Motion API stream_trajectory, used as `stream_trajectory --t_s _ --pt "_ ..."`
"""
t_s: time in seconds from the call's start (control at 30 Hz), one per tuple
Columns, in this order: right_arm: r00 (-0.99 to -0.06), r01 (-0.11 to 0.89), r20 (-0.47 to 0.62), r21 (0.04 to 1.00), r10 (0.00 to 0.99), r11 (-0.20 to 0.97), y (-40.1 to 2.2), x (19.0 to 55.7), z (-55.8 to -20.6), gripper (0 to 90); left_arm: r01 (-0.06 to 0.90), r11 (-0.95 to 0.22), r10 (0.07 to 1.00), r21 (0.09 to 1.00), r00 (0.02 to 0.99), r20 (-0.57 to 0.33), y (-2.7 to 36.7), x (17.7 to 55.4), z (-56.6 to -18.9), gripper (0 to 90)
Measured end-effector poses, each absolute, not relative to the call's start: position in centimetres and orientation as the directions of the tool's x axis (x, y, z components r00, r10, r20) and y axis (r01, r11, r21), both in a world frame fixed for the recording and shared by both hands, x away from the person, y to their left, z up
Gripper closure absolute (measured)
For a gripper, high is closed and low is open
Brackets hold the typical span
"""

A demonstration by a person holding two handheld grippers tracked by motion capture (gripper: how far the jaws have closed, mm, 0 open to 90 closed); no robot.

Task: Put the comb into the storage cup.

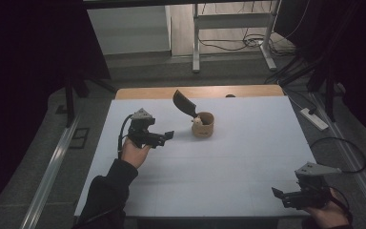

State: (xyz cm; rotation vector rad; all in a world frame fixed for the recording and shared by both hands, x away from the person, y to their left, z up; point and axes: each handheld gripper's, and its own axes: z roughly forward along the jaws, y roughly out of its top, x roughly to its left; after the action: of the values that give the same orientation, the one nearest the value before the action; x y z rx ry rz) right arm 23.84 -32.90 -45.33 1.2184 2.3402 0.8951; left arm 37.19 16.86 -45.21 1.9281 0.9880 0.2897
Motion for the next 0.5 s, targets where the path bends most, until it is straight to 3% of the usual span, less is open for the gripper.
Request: stream_trajectory --t_s 0.5 --pt "-0.572 0.596 -0.022 0.676 0.82 0.433 -32.7 23.9 -45.3 0.0 0.525 -0.253 0.744 0.812 0.642 -0.183 17.7 35.2 -45.3 0.0"
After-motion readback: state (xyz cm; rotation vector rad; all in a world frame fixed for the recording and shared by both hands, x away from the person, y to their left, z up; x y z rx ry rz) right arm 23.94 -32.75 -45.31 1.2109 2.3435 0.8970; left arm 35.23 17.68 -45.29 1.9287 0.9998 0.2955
